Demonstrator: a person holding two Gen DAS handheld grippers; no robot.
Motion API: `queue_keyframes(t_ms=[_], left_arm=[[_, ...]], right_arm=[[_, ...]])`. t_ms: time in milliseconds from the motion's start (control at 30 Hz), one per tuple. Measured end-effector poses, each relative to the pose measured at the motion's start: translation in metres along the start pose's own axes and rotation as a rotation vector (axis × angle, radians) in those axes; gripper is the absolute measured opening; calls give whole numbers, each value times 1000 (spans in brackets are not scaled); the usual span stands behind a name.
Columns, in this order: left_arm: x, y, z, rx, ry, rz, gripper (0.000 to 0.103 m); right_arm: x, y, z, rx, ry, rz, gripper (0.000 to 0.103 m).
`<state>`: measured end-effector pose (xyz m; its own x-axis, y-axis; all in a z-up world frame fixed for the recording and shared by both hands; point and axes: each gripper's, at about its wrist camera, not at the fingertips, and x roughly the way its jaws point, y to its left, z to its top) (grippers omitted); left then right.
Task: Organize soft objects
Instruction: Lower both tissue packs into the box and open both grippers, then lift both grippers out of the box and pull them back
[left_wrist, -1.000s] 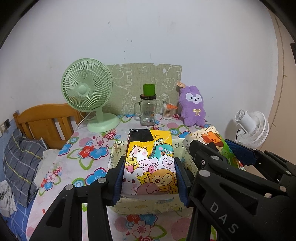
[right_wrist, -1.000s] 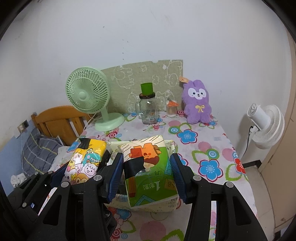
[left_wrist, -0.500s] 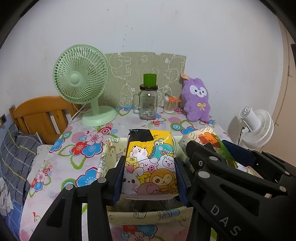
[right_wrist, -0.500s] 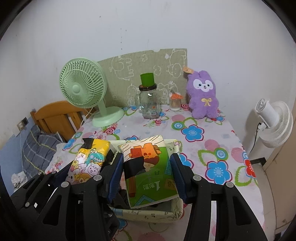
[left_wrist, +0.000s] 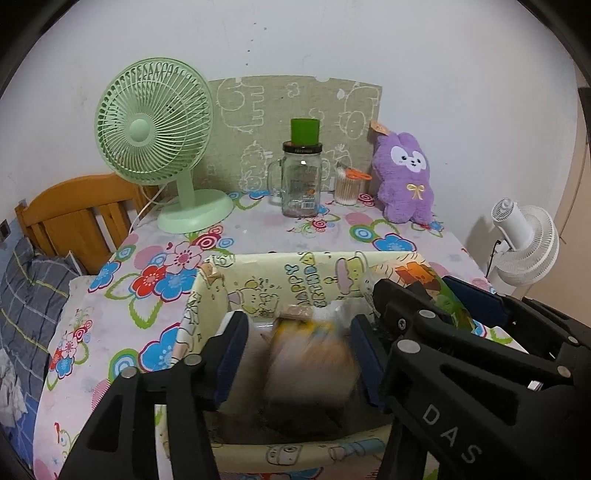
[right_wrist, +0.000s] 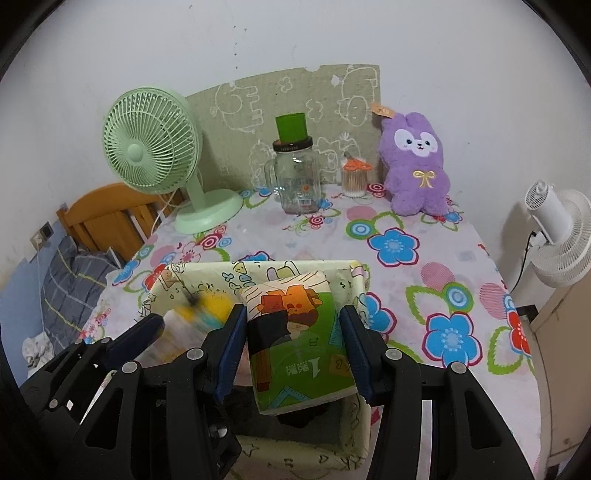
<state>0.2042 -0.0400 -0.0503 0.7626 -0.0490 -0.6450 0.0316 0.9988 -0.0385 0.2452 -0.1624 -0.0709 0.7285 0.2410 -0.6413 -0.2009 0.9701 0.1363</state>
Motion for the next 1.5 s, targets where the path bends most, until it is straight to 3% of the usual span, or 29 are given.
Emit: queue_keyframes(t_ms=[333, 700, 767, 800, 833, 900, 1500], left_arm=[[0, 7, -1, 29, 14, 35, 78], [4, 14, -5, 15, 31, 58, 81], [4, 15, -5, 8, 31, 65, 83], [3, 16, -6, 5, 30, 58, 89], [3, 17, -6, 3, 28, 50, 93], [0, 17, -6, 4, 19, 48, 93], [-41, 1, -15, 38, -42, -14, 99]], right_arm=[[12, 6, 0, 0, 10, 35, 55], [21, 9, -3, 6, 24, 62, 57], [22, 8, -3, 11, 27, 66, 59], [21, 7, -4, 18, 27, 71, 66], [19, 6, -5, 30, 27, 89, 83], [14, 5, -6, 47, 19, 114, 94], [-39, 11, -18, 37, -53, 32, 94]])
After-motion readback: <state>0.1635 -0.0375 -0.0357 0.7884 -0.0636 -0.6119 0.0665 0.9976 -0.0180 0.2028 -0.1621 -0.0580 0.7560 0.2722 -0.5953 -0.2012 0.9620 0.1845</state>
